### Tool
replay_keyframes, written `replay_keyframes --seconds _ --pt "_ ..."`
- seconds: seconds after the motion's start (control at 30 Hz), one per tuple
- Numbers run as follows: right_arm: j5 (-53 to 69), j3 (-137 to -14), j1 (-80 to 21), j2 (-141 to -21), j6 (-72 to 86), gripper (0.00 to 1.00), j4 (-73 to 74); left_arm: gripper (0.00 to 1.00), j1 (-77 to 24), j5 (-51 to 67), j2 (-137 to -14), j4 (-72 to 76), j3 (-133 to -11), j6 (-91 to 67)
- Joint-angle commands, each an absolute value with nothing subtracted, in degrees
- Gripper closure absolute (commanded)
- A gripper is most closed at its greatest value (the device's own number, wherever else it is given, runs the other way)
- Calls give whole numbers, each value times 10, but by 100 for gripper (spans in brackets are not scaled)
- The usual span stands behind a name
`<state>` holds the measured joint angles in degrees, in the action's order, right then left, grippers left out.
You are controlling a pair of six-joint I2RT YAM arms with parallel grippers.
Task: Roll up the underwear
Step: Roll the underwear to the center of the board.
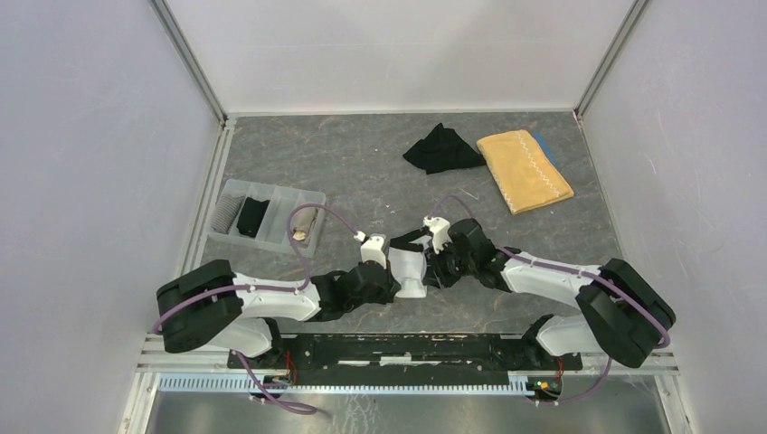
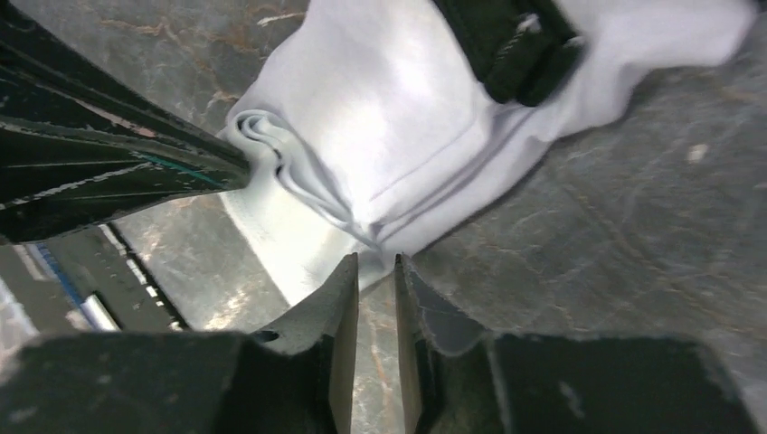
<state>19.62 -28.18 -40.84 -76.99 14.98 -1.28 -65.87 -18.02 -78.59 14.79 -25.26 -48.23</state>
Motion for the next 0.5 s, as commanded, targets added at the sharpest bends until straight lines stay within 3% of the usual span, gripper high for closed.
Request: replay_keyframes --seconds 0.0,0.23,0.37,0.47 --pt "116 -307 -411 -722 84 72 -7 98 -659 -206 -777 77 -234 -508" --pt "134 -301 -411 -585 -59 47 -53 98 -659 -199 -769 65 -216 -564" --pt "124 -368 -414 -593 -110 54 -1 98 -658 -195 -771 64 -213 -578" --pt "53 -363 -460 -558 -155 54 -23 98 -659 -195 -769 65 -211 -582"
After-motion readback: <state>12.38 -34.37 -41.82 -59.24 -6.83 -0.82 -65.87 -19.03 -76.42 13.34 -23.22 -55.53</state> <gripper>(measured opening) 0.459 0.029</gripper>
